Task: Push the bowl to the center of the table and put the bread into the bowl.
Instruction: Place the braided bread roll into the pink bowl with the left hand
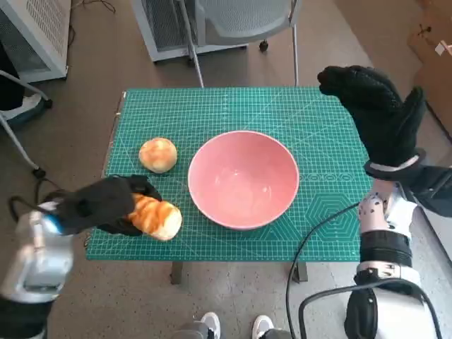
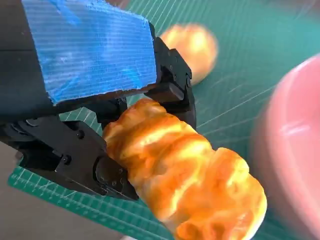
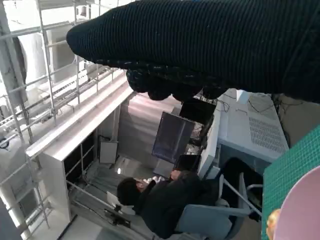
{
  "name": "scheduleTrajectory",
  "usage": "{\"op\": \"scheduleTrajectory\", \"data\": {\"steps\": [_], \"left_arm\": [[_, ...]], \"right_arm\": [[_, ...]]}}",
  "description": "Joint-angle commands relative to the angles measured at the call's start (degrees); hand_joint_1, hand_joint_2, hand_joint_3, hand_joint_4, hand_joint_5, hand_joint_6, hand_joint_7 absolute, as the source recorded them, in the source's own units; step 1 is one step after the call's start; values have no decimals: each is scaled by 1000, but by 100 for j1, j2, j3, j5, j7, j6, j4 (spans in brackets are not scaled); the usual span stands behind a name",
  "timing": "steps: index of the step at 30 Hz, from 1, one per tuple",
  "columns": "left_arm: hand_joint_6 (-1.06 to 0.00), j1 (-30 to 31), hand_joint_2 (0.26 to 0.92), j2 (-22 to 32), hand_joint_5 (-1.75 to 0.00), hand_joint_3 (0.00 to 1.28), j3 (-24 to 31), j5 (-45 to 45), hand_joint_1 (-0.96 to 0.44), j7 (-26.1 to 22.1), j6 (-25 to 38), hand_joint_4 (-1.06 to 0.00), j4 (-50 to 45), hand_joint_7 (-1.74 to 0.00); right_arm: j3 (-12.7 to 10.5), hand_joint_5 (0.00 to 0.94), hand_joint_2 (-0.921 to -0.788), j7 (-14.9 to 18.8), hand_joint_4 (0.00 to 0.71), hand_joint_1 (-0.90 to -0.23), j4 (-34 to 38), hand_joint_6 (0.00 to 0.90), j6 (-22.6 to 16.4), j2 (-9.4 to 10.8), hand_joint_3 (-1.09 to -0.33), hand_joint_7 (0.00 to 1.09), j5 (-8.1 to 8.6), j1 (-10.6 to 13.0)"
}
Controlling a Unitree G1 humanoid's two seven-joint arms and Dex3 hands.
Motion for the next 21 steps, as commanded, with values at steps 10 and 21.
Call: {"op": "scheduleTrajectory", "data": {"steps": [10,21], "left_arm": [[-673,-473,891,12,-1130,79,404,-433,4,259,-219,-738,-962,-1113],[-706,-1428,875,-314,-1080,82,-107,-320,4,578,-411,-770,-713,-1094]], "right_arm": [[77,0,-921,-19,292,-693,72,400,93,74,-851,0,-24,71],[102,0,-921,-12,290,-684,-67,397,162,67,-824,0,-12,137]]}}
